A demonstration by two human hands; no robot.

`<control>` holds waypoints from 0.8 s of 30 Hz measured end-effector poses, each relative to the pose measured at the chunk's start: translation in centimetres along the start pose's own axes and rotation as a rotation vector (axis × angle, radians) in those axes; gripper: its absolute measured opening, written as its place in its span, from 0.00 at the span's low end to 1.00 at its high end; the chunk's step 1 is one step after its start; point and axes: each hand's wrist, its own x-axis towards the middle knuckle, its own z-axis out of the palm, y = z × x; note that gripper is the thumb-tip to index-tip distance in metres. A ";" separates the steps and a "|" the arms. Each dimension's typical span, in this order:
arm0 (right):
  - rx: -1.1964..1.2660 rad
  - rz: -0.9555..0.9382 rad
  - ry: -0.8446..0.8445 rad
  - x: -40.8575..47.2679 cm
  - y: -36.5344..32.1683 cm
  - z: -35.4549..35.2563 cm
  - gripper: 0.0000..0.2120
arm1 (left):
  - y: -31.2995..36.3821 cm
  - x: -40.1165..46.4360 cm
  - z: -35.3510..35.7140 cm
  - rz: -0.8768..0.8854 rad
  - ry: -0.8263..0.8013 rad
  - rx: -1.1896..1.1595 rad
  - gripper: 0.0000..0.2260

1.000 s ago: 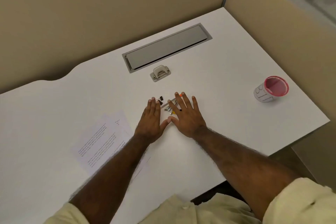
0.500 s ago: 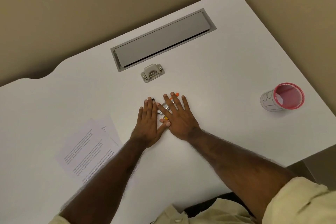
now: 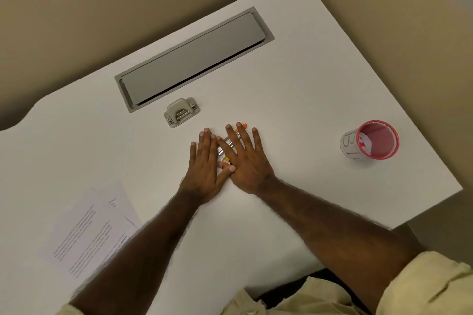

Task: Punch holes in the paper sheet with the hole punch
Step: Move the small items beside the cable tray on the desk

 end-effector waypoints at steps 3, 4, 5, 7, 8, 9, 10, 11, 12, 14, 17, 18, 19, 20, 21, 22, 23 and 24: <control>-0.022 0.049 -0.003 0.4 1.9 -0.5 0.39 | 1.4 2.0 -0.2 0.042 -0.001 -0.017 0.39; -0.028 0.062 0.001 0.6 2.6 -0.6 0.39 | 1.9 2.8 -0.3 0.049 -0.004 -0.028 0.40; -0.032 0.074 0.007 0.8 3.3 -0.9 0.39 | 2.4 3.6 -0.4 0.056 -0.008 -0.035 0.40; -0.034 0.102 0.015 1.4 4.8 -1.2 0.38 | 3.3 5.4 -0.7 0.078 -0.012 -0.041 0.41; -0.036 0.121 0.019 1.7 5.5 -1.4 0.38 | 3.7 6.3 -0.9 0.094 -0.010 -0.037 0.41; -0.038 0.142 0.022 2.0 6.2 -1.6 0.38 | 4.1 7.2 -1.2 0.111 -0.008 -0.030 0.42; -0.040 0.164 0.025 2.4 6.9 -1.8 0.38 | 4.5 8.2 -1.4 0.126 -0.009 -0.025 0.42; -0.039 0.185 0.030 2.8 7.6 -2.0 0.38 | 4.9 9.1 -1.6 0.136 -0.013 -0.024 0.42; -0.033 0.205 0.034 3.1 8.2 -2.2 0.37 | 5.3 10.2 -1.8 0.143 -0.016 -0.024 0.41; -0.015 0.250 0.029 4.0 9.6 -2.6 0.37 | 6.1 12.3 -2.1 0.156 -0.022 -0.020 0.40; -0.029 0.343 0.007 5.5 11.5 -3.0 0.37 | 7.5 15.7 -2.7 0.165 -0.036 -0.024 0.39; -0.033 0.371 -0.004 6.1 12.1 -3.0 0.37 | 7.9 16.8 -2.9 0.169 -0.042 -0.025 0.39; -0.037 0.393 -0.015 6.6 12.8 -3.1 0.37 | 8.4 17.9 -3.2 0.175 -0.048 -0.026 0.39; -0.044 0.412 -0.022 7.2 13.5 -3.3 0.38 | 8.8 18.9 -3.4 0.180 -0.053 -0.028 0.39; -0.056 0.430 -0.022 7.7 14.1 -3.4 0.38 | 9.3 19.8 -3.7 0.185 -0.059 -0.032 0.39; -0.067 0.449 -0.015 8.2 14.8 -3.5 0.38 | 9.7 20.7 -4.0 0.189 -0.064 -0.036 0.39; -0.076 0.468 -0.005 8.7 15.5 -3.7 0.39 | 10.1 21.5 -4.2 0.194 -0.067 -0.040 0.39; -0.080 0.487 0.004 9.2 16.1 -3.8 0.39 | 10.5 22.2 -4.5 0.198 -0.069 -0.042 0.39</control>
